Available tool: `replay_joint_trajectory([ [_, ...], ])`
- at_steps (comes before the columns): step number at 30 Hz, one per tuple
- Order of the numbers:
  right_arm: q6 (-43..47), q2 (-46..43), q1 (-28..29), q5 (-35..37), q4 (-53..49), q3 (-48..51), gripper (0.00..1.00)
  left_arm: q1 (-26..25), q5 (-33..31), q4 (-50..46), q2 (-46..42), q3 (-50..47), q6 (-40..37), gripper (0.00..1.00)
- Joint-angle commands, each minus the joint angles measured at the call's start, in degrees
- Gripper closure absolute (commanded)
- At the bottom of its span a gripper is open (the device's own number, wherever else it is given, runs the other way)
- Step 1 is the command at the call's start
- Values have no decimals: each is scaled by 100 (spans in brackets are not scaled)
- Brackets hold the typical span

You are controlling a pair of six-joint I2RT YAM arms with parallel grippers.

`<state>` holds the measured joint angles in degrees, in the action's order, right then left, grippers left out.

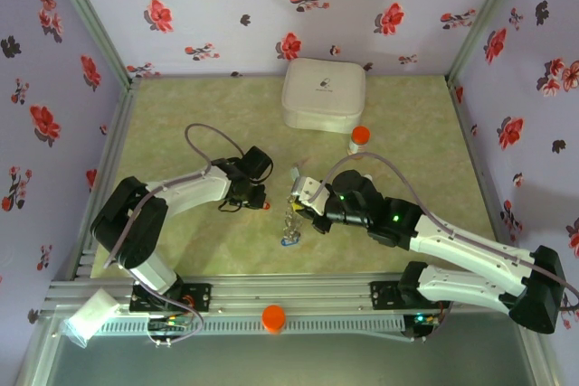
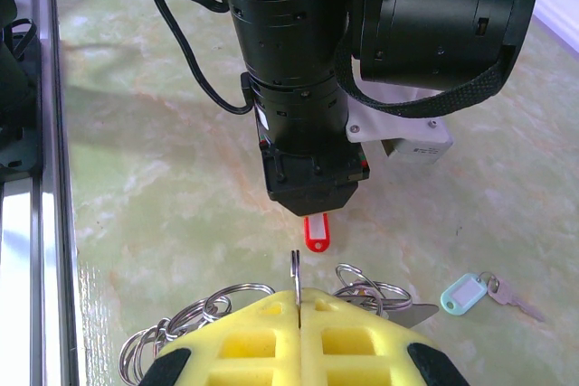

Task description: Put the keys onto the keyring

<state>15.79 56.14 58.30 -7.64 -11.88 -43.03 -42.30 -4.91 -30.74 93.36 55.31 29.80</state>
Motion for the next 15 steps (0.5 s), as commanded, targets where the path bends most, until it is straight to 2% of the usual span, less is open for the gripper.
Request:
replay_joint_trajectory([
  [1,-94,-84,56,43,152,-10,100,12,-51,-143,73,37,113,79],
  [15,-94,-72,52,43,151,-22,100,9,-41,-102,207,-19,166,82],
])
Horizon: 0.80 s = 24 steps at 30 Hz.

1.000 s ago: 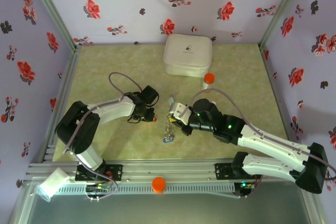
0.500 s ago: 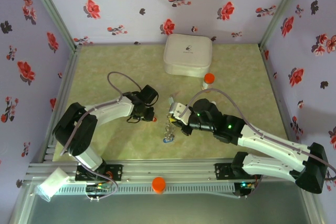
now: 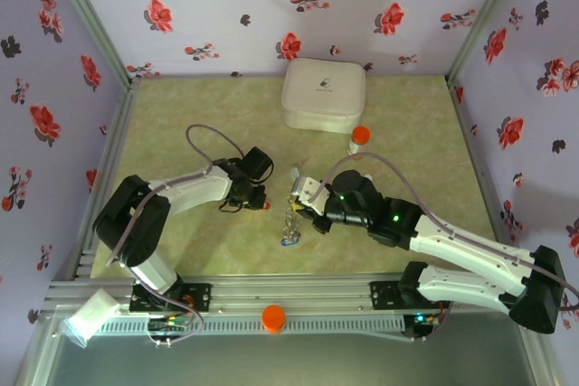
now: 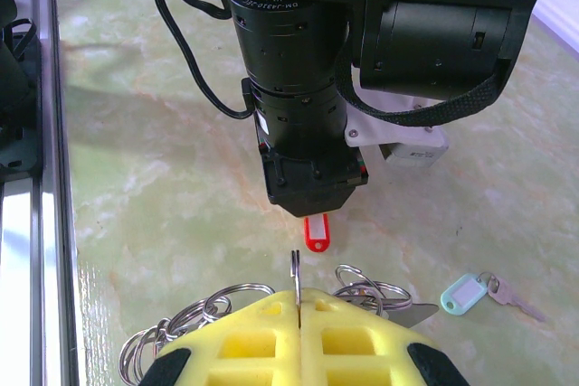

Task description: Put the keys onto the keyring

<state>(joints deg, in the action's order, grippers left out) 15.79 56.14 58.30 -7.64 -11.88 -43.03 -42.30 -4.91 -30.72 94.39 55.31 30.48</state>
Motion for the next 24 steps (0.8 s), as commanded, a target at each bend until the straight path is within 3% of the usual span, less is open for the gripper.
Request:
replay_joint_trajectory([
  [1,-94,-75,53,43,152,-22,100,3,-44,-107,130,-20,94,82],
  [24,-94,-61,56,36,109,-48,100,3,-96,-145,141,28,59,89],
])
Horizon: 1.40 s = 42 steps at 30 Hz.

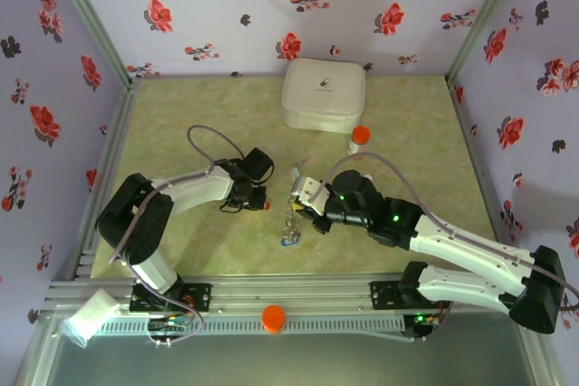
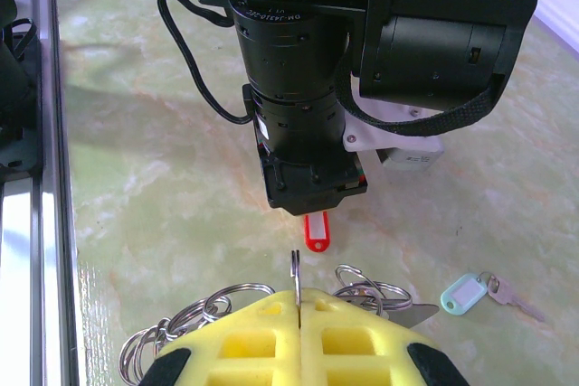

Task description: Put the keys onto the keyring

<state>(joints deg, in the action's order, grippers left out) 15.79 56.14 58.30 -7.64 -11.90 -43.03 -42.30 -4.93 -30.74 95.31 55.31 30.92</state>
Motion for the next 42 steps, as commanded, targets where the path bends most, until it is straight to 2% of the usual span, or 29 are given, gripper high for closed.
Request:
replay_joint_trajectory([
  [1,-94,-69,56,34,110,-48,100,3,-91,-162,49,32,11,89],
  [9,-94,-73,52,39,101,-57,100,-14,-88,-166,77,50,4,90],
  [15,-85,-83,50,43,84,-57,100,-28,-144,-195,0,66,-25,98],
  [19,-60,-83,58,99,117,1,100,-168,-524,-268,-430,138,-218,100],
  [23,-58,-32,50,149,226,37,100,-492,-1210,-210,-1220,204,-794,100],
  [26,-139,-68,14,65,552,133,100,-500,-1405,105,-1828,103,-1344,100],
  [31,-316,-61,-385,-398,1137,312,100,-516,-1419,993,-2853,-150,-3090,100],
  [33,-278,-2,-541,-508,1216,263,100,-520,-1231,1455,-3334,-391,-3750,100],
  [36,29,113,-566,-485,1246,164,100,-509,-757,1922,-3948,-741,-4352,100],
  [42,908,252,-412,-440,1553,87,100,-516,208,1753,-4607,-1006,-4699,100],
])
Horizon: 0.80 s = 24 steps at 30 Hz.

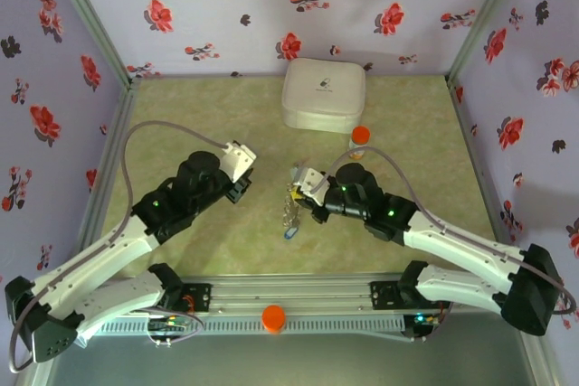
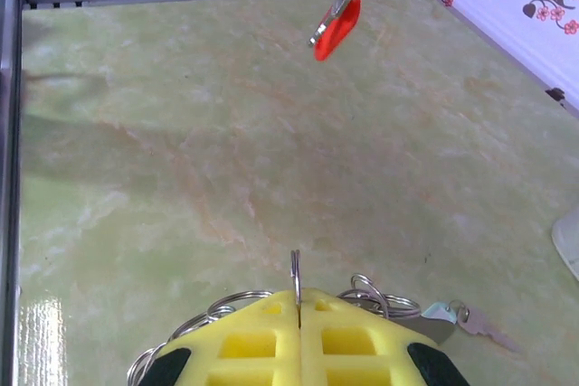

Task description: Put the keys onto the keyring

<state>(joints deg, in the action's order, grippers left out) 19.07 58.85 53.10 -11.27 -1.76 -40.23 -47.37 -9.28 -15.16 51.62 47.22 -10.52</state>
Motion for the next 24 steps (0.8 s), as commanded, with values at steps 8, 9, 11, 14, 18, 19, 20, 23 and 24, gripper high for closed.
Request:
replay_joint_trajectory([
  [8,1231,91,198,261,885,-99,100,-20,2216,466,-794,-793,-773,100],
  [9,1222,111,207,204,905,-117,100,-17,2362,442,-773,-787,-701,100],
  [11,1215,159,248,83,904,-156,100,-17,2674,441,-695,-776,-556,100],
  [14,1205,192,375,134,970,-177,100,-17,3033,518,-589,-800,-324,100],
  [18,1262,189,464,262,1015,-126,100,-24,3099,621,-540,-862,-156,100],
  [19,1273,189,482,285,1030,-105,100,-26,3098,645,-536,-864,-103,100],
  [20,1275,179,491,305,1056,-85,100,-26,3099,670,-511,-850,-40,100],
  [23,1270,176,526,302,1133,-46,100,-26,3099,634,-375,-775,224,100],
  [24,1255,185,534,292,1134,-44,100,-28,3094,592,-315,-729,361,100],
])
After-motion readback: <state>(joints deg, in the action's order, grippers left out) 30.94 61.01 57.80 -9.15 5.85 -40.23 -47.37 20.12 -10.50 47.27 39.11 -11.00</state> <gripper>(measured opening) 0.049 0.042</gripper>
